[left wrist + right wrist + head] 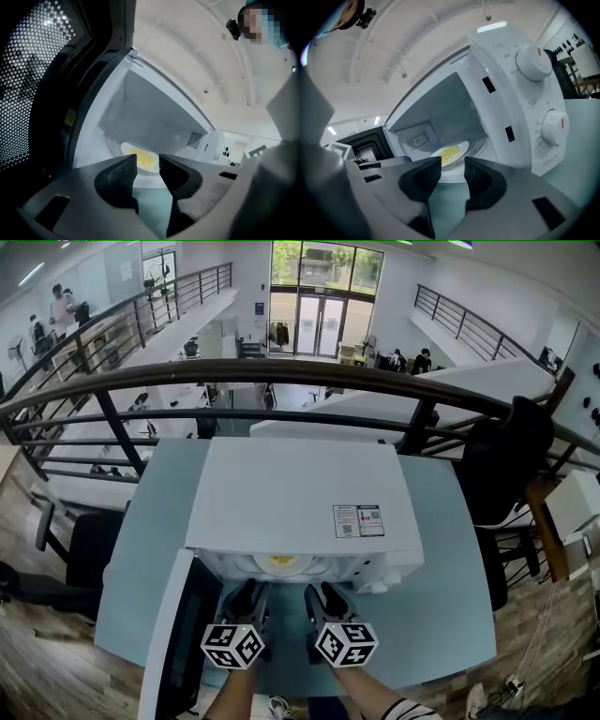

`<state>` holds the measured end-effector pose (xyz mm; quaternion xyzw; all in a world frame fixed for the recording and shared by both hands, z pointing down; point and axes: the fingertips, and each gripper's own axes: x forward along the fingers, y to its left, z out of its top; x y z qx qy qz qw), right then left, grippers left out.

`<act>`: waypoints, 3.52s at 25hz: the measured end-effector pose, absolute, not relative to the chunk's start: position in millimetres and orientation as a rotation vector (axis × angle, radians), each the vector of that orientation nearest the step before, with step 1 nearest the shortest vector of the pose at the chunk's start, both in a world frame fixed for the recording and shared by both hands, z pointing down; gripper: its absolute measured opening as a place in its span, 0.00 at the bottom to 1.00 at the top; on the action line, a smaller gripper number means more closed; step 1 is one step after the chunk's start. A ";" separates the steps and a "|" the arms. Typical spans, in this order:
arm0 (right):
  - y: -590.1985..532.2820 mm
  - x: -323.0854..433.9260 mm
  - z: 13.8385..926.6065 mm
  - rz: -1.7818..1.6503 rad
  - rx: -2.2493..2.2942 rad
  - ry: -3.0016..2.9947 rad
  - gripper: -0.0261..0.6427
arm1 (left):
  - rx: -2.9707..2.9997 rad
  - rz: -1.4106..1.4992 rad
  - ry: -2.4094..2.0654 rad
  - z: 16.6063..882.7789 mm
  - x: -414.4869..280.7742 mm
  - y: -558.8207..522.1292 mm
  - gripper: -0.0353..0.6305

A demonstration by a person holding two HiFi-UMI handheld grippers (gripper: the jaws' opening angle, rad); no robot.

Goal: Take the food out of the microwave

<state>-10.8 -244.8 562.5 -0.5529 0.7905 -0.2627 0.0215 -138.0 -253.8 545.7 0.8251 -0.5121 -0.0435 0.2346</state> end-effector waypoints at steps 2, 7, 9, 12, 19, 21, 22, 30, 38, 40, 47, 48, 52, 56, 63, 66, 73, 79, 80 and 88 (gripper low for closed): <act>-252.4 -10.9 565.8 -0.822 -1.712 2.451 0.26 | 2.267 -0.120 -1.416 547.4 -138.6 -261.6 0.24; -270.7 -12.8 566.8 -0.862 -1.707 2.409 0.26 | 2.248 -0.111 -1.453 551.1 -147.2 -278.2 0.24; -275.7 -13.5 566.1 -0.853 -1.713 2.402 0.26 | 2.244 -0.105 -1.459 552.8 -148.5 -282.6 0.24; -284.0 -13.7 565.0 -0.840 -1.731 2.380 0.26 | 2.234 -0.094 -1.472 557.2 -150.7 -288.3 0.24; -306.3 -17.2 560.2 -0.795 -1.785 2.369 0.26 | 2.237 -0.074 -1.479 562.9 -150.1 -296.6 0.24; -311.8 -18.1 560.3 -0.795 -1.798 2.363 0.26 | 2.240 -0.070 -1.474 563.3 -148.2 -298.6 0.24; -314.0 -17.9 560.5 -0.793 -1.807 2.360 0.26 | 2.241 -0.067 -1.472 563.5 -147.2 -299.4 0.24; -323.7 -18.1 570.8 -0.800 -1.874 2.377 0.26 | 2.242 -0.022 -1.468 568.0 -143.8 -305.3 0.24; -323.1 -24.1 579.9 -0.825 -1.951 2.420 0.26 | 2.238 0.038 -1.436 575.0 -137.3 -306.8 0.24; -322.6 -25.3 579.7 -0.829 -1.935 2.419 0.26 | 2.232 0.035 -1.432 575.0 -136.9 -307.9 0.24; -318.8 -26.6 578.6 -0.843 -1.865 2.408 0.26 | 2.230 0.020 -1.409 575.4 -138.5 -305.8 0.24; -317.8 -26.8 578.3 -0.845 -1.863 2.408 0.26 | 2.230 0.018 -1.408 575.1 -138.9 -304.8 0.24; -311.8 -28.4 577.7 -0.855 -1.857 2.398 0.26 | 2.228 0.011 -1.408 574.7 -141.1 -299.7 0.24; -303.7 -28.5 576.3 -0.867 -1.848 2.381 0.26 | 2.226 0.010 -1.407 574.3 -141.5 -293.3 0.24; -289.9 -25.5 574.0 -0.883 -1.849 2.356 0.26 | 2.217 0.002 -1.401 572.3 -140.2 -279.5 0.24; -285.3 -23.2 575.5 -0.899 -1.849 2.340 0.26 | 2.207 -0.012 -1.398 572.7 -139.0 -275.0 0.24; -279.7 -20.3 578.7 -0.921 -1.842 2.335 0.26 | 2.180 -0.029 -1.421 573.9 -140.8 -270.4 0.24; -283.2 -17.1 583.6 -0.974 -1.798 2.298 0.26 | 2.119 -0.092 -1.415 579.2 -144.1 -273.3 0.29; -284.4 -17.2 584.0 -0.984 -1.784 2.294 0.26 | 2.115 -0.102 -1.406 579.7 -143.3 -274.3 0.29; -289.0 -18.5 586.4 -1.075 -1.692 2.242 0.23 | 2.036 -0.199 -1.330 582.6 -139.2 -279.9 0.26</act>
